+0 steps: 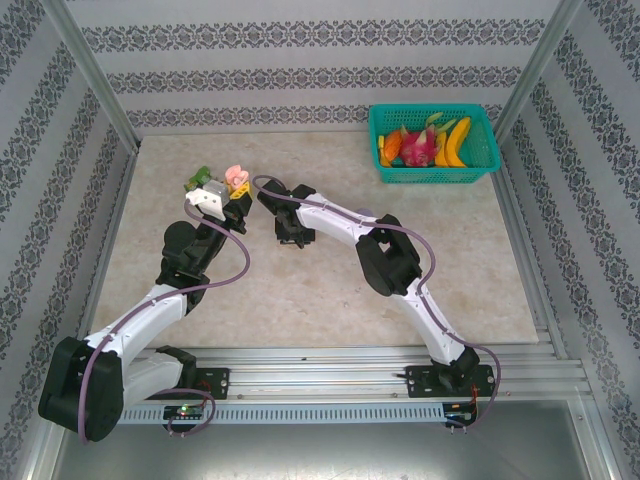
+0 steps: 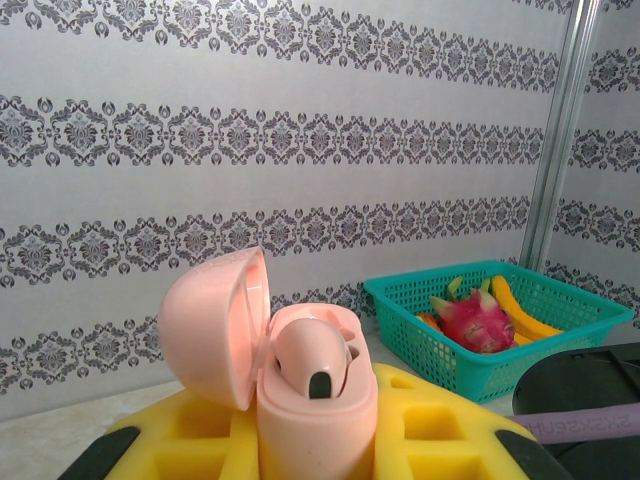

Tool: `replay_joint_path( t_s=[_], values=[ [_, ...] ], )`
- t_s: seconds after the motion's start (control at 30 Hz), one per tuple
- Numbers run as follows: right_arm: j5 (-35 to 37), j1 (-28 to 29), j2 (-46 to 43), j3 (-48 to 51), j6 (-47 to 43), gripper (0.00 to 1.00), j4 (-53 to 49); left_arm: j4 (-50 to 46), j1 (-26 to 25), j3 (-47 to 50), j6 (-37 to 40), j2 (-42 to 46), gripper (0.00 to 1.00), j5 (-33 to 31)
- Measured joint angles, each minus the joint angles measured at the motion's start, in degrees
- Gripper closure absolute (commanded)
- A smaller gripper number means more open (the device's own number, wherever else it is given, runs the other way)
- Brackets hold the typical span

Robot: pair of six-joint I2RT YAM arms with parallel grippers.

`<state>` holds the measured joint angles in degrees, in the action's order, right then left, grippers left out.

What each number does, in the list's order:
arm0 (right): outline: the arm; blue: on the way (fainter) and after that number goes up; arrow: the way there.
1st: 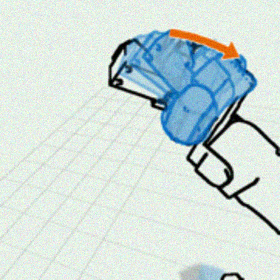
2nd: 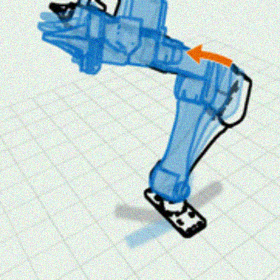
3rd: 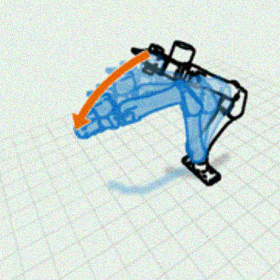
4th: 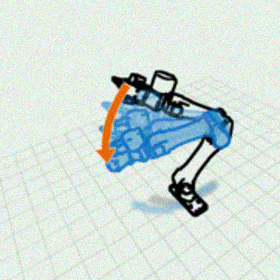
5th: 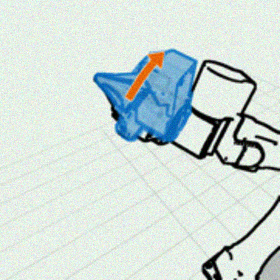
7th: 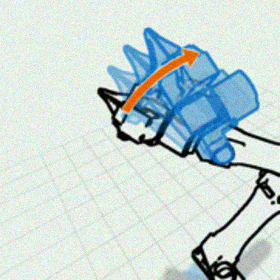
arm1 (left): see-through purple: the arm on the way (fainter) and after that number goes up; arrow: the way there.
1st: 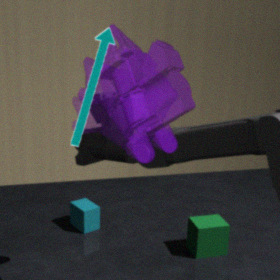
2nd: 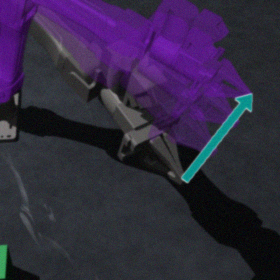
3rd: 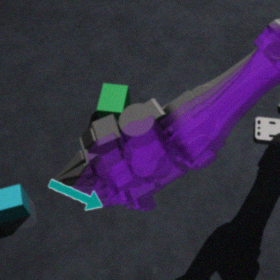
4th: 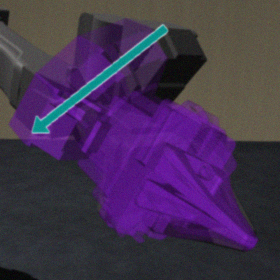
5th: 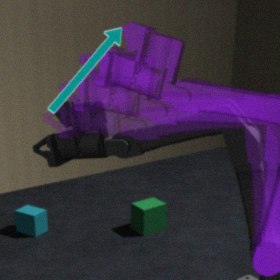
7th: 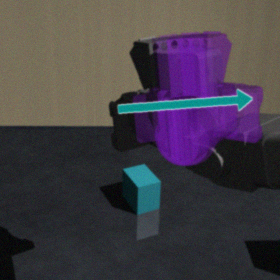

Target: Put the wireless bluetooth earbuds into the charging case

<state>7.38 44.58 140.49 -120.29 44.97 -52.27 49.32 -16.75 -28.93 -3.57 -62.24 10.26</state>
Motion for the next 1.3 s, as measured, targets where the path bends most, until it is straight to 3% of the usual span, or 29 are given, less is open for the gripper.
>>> replay_joint_path(
  t_s=[1.3],
  values=[
    [-1.75, -1.88, 0.92, -1.97, -3.17, 0.72, -0.20, -0.92, 0.00, -0.13, -0.37, -0.55, 1.00, 1.29]
  ],
)
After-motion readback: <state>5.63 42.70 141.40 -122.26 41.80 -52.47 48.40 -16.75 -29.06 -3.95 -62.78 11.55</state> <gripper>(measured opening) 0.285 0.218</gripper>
